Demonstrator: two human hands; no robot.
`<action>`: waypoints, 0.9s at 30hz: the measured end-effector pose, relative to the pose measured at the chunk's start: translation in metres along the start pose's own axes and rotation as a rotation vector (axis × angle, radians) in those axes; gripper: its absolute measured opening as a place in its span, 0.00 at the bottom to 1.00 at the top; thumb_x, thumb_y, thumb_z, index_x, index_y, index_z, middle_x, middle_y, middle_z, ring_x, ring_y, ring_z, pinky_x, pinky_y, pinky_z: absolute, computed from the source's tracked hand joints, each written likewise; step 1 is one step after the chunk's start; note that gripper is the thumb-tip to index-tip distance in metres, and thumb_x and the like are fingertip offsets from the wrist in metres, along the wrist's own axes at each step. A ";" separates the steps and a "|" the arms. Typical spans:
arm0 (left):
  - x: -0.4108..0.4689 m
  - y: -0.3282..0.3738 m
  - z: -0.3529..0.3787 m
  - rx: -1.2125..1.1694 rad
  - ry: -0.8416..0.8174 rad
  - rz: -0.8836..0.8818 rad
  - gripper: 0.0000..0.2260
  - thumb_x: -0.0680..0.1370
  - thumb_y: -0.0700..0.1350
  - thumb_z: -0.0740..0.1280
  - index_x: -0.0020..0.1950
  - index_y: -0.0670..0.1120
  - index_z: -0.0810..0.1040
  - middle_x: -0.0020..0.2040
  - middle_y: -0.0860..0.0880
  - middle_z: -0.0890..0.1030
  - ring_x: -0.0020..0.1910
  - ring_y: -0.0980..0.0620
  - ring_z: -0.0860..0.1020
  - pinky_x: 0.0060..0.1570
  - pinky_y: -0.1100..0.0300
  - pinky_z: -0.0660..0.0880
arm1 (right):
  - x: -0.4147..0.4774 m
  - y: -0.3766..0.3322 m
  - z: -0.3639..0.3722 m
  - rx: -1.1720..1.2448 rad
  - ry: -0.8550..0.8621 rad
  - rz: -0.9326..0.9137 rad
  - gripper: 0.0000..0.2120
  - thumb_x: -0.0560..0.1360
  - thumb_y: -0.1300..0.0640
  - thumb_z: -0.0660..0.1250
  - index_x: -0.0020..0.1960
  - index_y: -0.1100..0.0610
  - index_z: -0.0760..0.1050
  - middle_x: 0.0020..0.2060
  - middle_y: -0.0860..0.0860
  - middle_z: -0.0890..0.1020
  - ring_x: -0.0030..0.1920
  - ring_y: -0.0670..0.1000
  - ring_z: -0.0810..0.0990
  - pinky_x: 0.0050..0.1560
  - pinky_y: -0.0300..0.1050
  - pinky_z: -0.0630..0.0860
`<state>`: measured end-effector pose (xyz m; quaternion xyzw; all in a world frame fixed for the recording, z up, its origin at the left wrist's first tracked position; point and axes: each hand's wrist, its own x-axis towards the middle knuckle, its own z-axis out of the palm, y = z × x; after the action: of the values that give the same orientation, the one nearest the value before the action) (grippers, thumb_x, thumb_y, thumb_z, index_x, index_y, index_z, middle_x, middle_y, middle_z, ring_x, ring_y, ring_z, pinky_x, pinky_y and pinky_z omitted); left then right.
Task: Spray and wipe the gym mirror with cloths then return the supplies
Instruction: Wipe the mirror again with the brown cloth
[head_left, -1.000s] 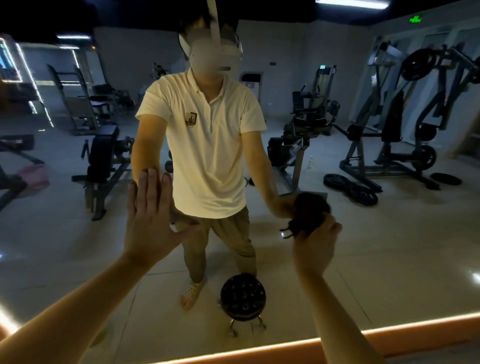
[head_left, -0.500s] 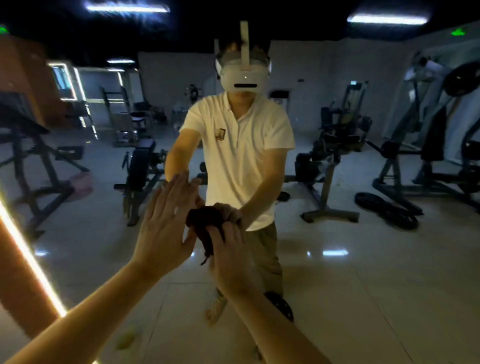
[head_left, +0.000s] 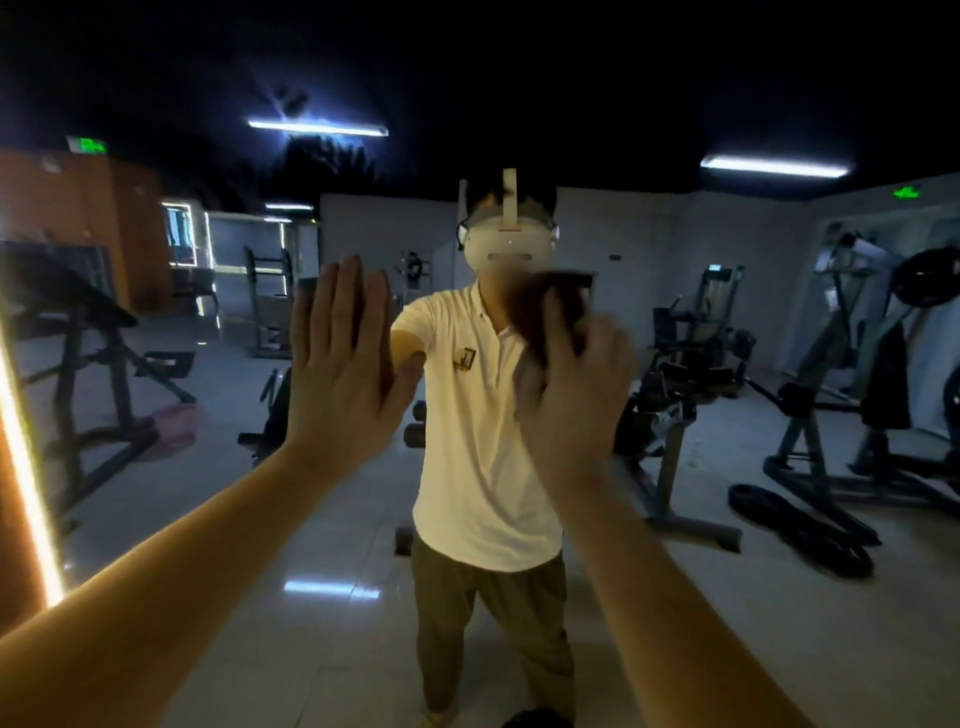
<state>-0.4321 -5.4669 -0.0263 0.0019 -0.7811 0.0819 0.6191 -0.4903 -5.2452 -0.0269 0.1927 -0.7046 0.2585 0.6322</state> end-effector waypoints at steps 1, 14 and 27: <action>-0.001 0.001 0.005 0.013 0.001 -0.005 0.35 0.86 0.60 0.53 0.83 0.36 0.55 0.83 0.34 0.52 0.83 0.35 0.50 0.79 0.33 0.53 | -0.023 -0.011 0.007 0.012 -0.047 -0.086 0.26 0.78 0.53 0.65 0.75 0.55 0.69 0.61 0.59 0.71 0.61 0.62 0.72 0.61 0.59 0.71; -0.005 -0.002 0.006 0.074 -0.030 0.023 0.36 0.86 0.61 0.48 0.83 0.35 0.52 0.84 0.34 0.50 0.83 0.34 0.49 0.80 0.34 0.51 | 0.115 0.008 -0.002 -0.148 -0.002 -0.352 0.32 0.71 0.55 0.76 0.73 0.55 0.73 0.55 0.62 0.76 0.53 0.62 0.76 0.55 0.55 0.74; 0.068 -0.027 -0.017 0.153 0.054 0.001 0.34 0.84 0.57 0.57 0.83 0.37 0.59 0.83 0.36 0.56 0.83 0.37 0.55 0.80 0.35 0.54 | 0.061 -0.015 0.007 -0.061 -0.225 -0.726 0.31 0.75 0.47 0.65 0.74 0.58 0.69 0.57 0.59 0.73 0.56 0.61 0.76 0.57 0.58 0.75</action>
<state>-0.4282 -5.4851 0.0464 0.0467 -0.7556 0.1417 0.6378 -0.4944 -5.2581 0.0353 0.4378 -0.6631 -0.0262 0.6066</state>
